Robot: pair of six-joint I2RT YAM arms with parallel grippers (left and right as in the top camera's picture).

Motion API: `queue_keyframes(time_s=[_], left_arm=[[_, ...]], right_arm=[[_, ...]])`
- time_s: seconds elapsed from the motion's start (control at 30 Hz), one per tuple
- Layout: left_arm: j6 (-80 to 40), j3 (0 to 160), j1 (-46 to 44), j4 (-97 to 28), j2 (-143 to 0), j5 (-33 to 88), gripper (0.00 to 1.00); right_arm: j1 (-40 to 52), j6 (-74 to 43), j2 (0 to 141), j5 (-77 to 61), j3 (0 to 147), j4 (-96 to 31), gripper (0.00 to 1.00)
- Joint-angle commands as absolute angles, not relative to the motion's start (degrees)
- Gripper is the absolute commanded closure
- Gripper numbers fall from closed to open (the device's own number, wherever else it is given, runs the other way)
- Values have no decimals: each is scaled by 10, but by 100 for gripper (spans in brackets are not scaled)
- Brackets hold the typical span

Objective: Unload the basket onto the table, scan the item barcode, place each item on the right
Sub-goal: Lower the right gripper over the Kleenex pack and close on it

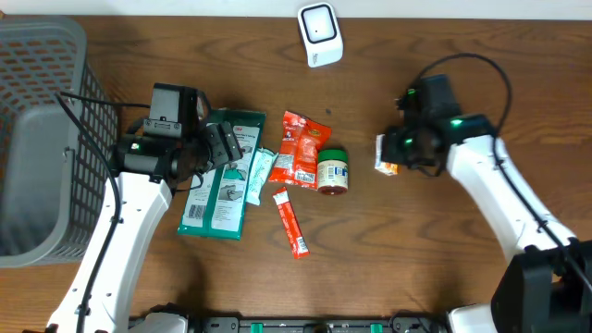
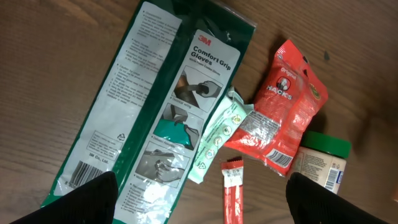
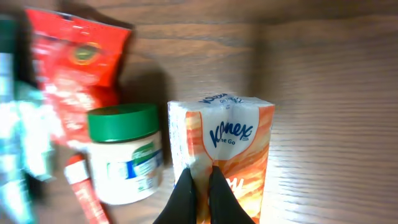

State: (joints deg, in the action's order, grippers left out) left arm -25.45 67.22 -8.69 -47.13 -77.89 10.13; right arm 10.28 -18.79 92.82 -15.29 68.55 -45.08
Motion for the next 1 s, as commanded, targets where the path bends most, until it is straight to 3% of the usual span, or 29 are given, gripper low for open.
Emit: queue_keyframes(time_s=[0.0, 0.23, 0.5, 0.97], left_arm=[[-251, 682, -85, -473, -776, 96, 13], [-251, 682, -85, -473, -776, 96, 13], [-251, 682, -85, -473, -776, 96, 13], [-251, 682, -85, -473, -776, 96, 13]], right_arm=[[51, -129, 935, -335, 674, -445, 99], [-9, -76, 960, -479, 634, -400, 99], [-15, -77, 997, -574, 538, -242, 99], [-16, -76, 1023, -504, 505, -193, 98]])
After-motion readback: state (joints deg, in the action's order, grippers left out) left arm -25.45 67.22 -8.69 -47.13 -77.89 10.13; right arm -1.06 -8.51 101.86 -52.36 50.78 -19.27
